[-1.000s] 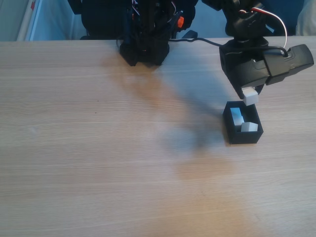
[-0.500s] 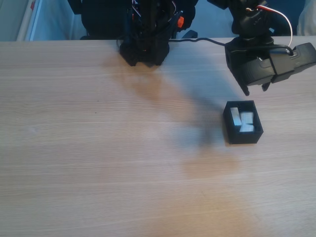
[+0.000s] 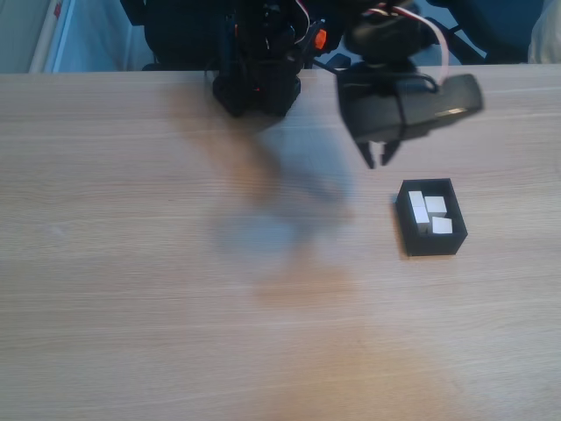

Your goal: Pick blocks and place them in the box.

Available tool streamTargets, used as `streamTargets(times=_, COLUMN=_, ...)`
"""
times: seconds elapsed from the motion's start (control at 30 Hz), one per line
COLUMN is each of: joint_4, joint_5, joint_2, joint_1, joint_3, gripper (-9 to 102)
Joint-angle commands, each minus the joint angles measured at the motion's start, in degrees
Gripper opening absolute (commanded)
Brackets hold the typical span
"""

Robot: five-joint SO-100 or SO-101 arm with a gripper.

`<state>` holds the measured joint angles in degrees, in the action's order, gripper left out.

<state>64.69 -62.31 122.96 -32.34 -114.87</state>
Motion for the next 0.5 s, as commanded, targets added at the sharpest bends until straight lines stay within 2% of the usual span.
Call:
streamTargets(times=0.0, joint_4=-1.8, joint_5=-7.6, joint_2=12.2, joint_1=4.5, joint_3=-8.0, gripper=0)
streamTargets(times=0.3, joint_4=-3.9, joint_5=-23.1, joint_2=34.2, joint_1=16.8, joint_3=-25.6, gripper=0)
streamTargets(times=0.47, joint_4=-3.1, joint_5=-26.7, joint_2=46.1, joint_1=22.7, joint_3=-34.4, gripper=0)
